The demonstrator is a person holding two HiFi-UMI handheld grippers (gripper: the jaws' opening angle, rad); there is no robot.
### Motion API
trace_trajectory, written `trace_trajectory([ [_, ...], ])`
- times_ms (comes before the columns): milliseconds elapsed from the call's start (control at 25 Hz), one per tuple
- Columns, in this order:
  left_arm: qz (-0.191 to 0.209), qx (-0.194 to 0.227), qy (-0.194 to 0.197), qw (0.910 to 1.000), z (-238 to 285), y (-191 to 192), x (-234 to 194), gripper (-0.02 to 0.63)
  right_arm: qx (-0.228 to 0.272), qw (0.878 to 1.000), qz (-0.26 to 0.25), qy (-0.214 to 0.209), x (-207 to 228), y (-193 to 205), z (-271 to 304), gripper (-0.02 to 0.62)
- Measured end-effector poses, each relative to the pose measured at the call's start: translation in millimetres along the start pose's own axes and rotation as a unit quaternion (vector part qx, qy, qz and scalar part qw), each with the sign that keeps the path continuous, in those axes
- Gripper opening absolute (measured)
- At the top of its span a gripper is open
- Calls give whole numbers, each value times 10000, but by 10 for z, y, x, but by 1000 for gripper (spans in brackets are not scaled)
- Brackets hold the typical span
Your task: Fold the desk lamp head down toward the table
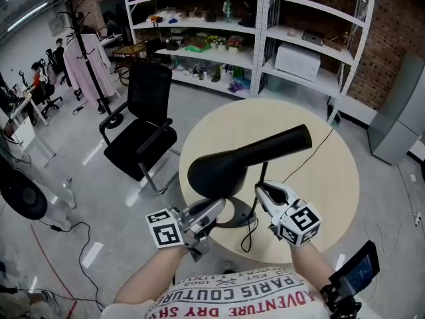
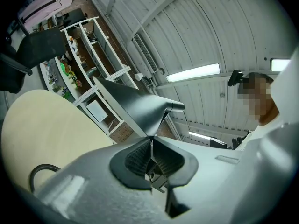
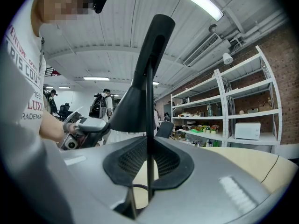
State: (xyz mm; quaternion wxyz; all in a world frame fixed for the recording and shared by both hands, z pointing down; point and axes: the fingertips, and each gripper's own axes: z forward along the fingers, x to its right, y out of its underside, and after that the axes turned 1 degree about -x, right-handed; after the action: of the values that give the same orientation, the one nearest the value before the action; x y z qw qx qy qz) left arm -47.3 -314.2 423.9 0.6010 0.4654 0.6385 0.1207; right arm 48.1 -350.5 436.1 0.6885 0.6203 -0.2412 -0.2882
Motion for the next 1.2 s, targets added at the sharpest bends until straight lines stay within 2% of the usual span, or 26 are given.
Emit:
trace_trajectory([
  [880, -392, -20, 119, 9992, 168, 239, 32, 17, 98, 9999, -21, -92, 1, -21, -16, 40],
  [1200, -525, 135, 129, 9984, 143, 241, 42, 24, 92, 9999, 45, -102, -23, -23, -19, 44],
])
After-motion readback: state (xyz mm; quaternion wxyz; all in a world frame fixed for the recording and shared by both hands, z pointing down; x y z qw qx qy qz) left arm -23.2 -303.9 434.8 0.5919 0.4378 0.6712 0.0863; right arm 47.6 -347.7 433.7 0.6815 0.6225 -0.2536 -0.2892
